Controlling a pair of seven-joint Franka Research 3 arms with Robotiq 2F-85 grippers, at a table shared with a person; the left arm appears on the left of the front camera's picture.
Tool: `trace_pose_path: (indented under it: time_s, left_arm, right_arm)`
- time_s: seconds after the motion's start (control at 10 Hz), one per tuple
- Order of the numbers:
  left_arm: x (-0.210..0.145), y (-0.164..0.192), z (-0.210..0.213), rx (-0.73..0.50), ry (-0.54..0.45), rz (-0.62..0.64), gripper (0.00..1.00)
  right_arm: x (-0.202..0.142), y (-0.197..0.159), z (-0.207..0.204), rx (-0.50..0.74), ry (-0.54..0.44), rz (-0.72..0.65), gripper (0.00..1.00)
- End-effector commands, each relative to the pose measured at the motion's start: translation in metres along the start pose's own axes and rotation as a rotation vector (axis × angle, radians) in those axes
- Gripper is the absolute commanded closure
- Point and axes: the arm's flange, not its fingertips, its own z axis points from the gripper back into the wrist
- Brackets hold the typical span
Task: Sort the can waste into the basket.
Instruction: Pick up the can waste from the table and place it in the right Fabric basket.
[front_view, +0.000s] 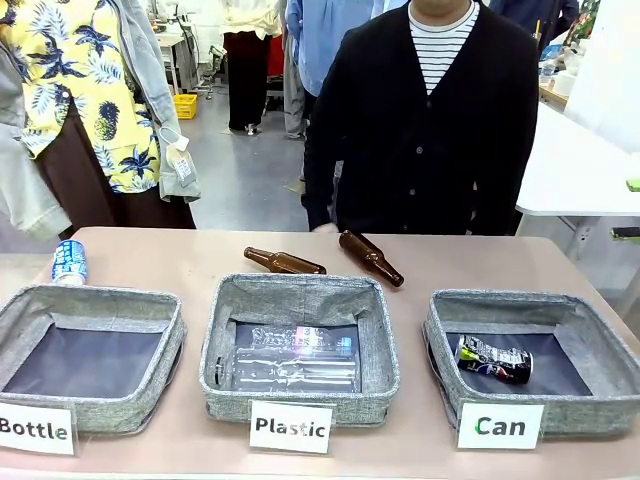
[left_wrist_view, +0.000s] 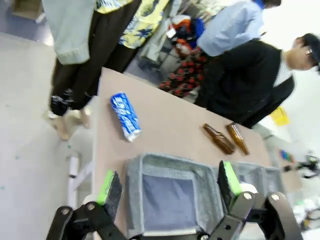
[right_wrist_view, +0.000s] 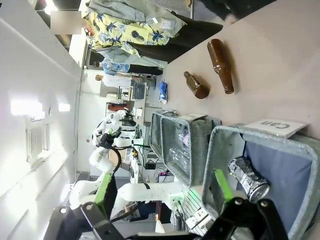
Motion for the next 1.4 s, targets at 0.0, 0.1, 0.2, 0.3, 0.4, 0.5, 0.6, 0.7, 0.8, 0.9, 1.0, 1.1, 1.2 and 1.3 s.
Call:
trace_pose_path:
  time_s: [0.0, 0.1, 0.2, 0.3, 0.4, 0.5, 0.6, 0.7, 0.8, 0.9, 1.0, 1.1, 1.2, 1.3]
  left_arm:
    - [0.040, -0.033, -0.068, 0.232, 0.192, -0.102, 0.00]
    - [0.050, -0.044, -0.104, 0.334, 0.276, -0.130, 0.00]
    - [0.055, -0.054, -0.135, 0.402, 0.327, -0.174, 0.00]
    - [0.055, -0.063, -0.161, 0.524, 0.306, -0.221, 0.00]
    - [0.049, -0.070, -0.183, 0.581, 0.306, -0.266, 0.00]
    - [0.041, -0.077, -0.203, 0.602, 0.309, -0.306, 0.00]
    - [0.034, -0.084, -0.221, 0.646, 0.297, -0.336, 0.00]
    - [0.036, -0.091, -0.219, 0.528, 0.295, -0.286, 0.00]
    - [0.035, -0.074, -0.222, 0.600, 0.300, -0.333, 0.00]
    - [0.035, -0.074, -0.222, 0.600, 0.300, -0.333, 0.00]
    - [0.035, -0.074, -0.222, 0.600, 0.300, -0.333, 0.00]
    - [0.033, -0.078, -0.228, 0.587, 0.307, -0.332, 0.00]
    - [0.046, -0.068, -0.262, 0.610, 0.372, -0.241, 0.00]
    - [0.052, -0.059, -0.289, 0.640, 0.385, -0.155, 0.00]
  right_arm:
    - [0.002, 0.001, 0.002, 0.006, 0.010, 0.015, 0.00]
    - [0.002, 0.001, 0.002, 0.006, 0.010, 0.015, 0.00]
    - [0.002, 0.001, 0.002, 0.006, 0.010, 0.015, 0.00]
    - [0.002, 0.001, 0.002, 0.006, 0.010, 0.015, 0.00]
    - [0.002, 0.001, 0.002, 0.006, 0.010, 0.015, 0.00]
    - [0.002, 0.001, 0.002, 0.006, 0.010, 0.015, 0.00]
    - [0.002, 0.001, 0.002, 0.006, 0.010, 0.015, 0.00]
    - [0.002, 0.001, 0.002, 0.006, 0.010, 0.015, 0.00]
    - [0.002, 0.001, 0.002, 0.006, 0.010, 0.015, 0.00]
    - [0.002, 0.001, 0.002, 0.006, 0.010, 0.015, 0.00]
    - [0.002, 0.001, 0.002, 0.006, 0.010, 0.015, 0.00]
    - [0.002, 0.001, 0.002, 0.006, 0.010, 0.015, 0.00]
    - [0.002, 0.001, 0.002, 0.006, 0.010, 0.015, 0.00]
    - [0.002, 0.001, 0.002, 0.006, 0.010, 0.015, 0.00]
